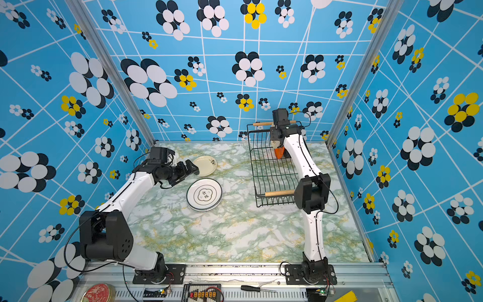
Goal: Unload the plates from the dish rack
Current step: Pick up the plate from the dish rack, then place the plate on the plate.
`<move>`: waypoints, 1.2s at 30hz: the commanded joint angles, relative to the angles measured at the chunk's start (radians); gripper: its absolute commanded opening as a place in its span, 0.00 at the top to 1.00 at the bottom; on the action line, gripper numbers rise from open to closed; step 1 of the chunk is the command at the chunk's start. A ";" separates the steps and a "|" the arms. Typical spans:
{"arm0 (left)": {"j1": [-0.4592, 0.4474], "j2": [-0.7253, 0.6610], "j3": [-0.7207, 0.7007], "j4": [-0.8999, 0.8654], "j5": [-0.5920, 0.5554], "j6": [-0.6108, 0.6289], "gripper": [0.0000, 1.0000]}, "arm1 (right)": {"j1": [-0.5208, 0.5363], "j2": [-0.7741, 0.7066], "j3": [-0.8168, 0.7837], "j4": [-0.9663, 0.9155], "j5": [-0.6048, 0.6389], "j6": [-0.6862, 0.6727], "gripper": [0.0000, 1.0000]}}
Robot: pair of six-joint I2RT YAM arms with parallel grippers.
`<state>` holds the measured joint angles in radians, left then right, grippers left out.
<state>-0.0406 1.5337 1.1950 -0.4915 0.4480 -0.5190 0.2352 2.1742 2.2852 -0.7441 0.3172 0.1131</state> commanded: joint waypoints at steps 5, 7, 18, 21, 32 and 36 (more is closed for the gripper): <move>-0.079 0.037 0.097 0.048 0.058 0.003 0.01 | 0.007 -0.248 -0.199 0.071 -0.076 0.117 0.90; -0.105 0.048 0.116 0.061 0.065 -0.006 0.01 | 0.006 -0.305 -0.268 0.093 -0.113 0.168 0.90; -0.236 0.089 0.193 0.133 0.117 -0.061 0.00 | 0.015 -0.648 -0.830 0.397 -0.374 0.544 0.91; -0.267 0.103 0.204 0.147 0.129 -0.070 0.00 | 0.016 -0.694 -0.949 0.482 -0.450 0.637 0.91; -0.314 0.161 0.213 0.240 0.187 -0.129 0.04 | 0.081 -0.757 -1.183 0.763 -0.654 0.889 0.89; -0.321 0.185 0.220 0.273 0.208 -0.151 0.07 | 0.116 -0.733 -1.195 0.828 -0.703 0.947 0.88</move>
<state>-0.3519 1.6936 1.3777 -0.2680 0.6182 -0.6456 0.3279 1.4574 1.1038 -0.0586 -0.3077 0.9749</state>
